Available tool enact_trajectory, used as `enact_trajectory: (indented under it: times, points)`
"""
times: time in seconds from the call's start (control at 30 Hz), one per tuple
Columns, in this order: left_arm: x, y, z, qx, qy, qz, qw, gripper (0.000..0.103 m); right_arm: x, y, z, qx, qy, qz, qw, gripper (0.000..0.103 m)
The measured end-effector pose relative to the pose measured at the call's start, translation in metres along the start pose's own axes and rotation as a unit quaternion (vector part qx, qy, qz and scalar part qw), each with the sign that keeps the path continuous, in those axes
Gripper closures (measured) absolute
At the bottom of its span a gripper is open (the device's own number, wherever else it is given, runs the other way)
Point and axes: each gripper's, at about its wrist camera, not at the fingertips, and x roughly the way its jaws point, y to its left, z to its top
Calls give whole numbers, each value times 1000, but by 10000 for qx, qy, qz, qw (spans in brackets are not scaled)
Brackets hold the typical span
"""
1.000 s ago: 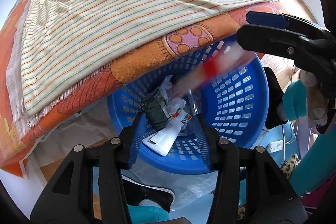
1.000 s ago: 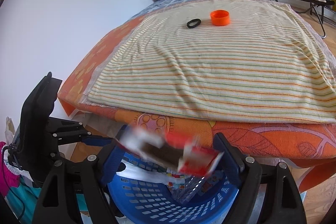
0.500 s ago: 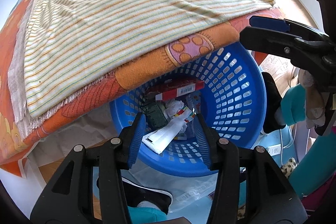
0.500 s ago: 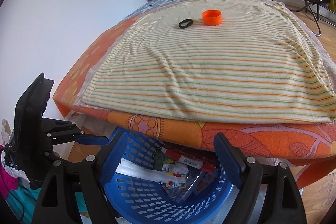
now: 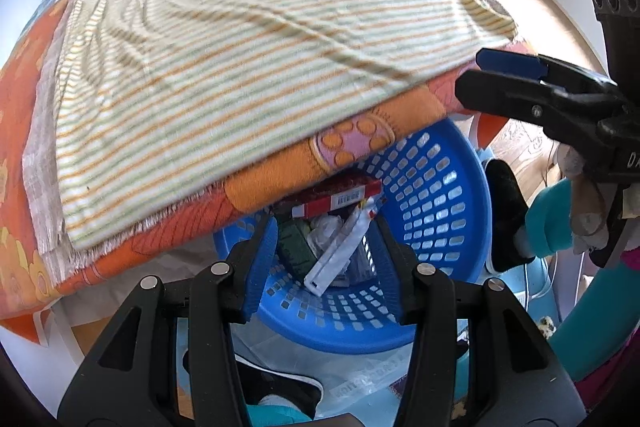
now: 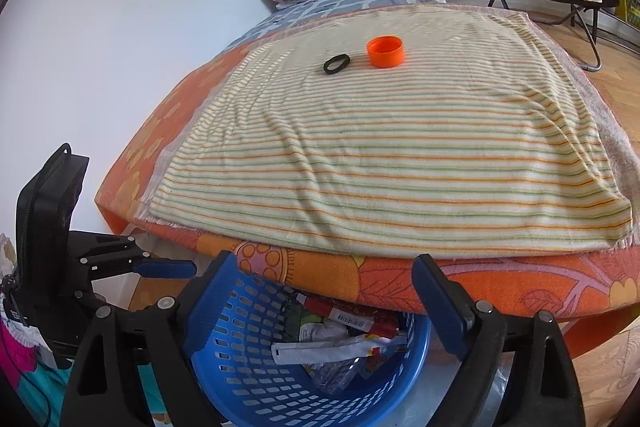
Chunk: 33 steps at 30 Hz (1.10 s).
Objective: Collect trash
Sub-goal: 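Raise both open grippers back over the bed, then grasp the black hair tie with the left gripper while the right grasps the orange cap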
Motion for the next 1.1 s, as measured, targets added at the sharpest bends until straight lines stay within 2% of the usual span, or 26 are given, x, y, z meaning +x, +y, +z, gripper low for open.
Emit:
enact_trajectory:
  times: [0.3, 0.63, 0.93, 1.1]
  points:
    - [-10, -4, 23, -3, -454, 181, 9988, 54, -9, -7, 15, -16, -159, -153, 9998, 7]
    - [-19, 17, 57, -208, -853, 524, 9948, 54, -10, -27, 38, 176, -252, -279, 9991, 7]
    - [-20, 49, 110, -579, -1154, 731, 9889, 54, 0, -40, 82, 107, -266, -423, 9987, 7]
    - [-17, 69, 138, -922, -1244, 658, 9857, 54, 6, -45, 110, 62, -220, -417, 9989, 8]
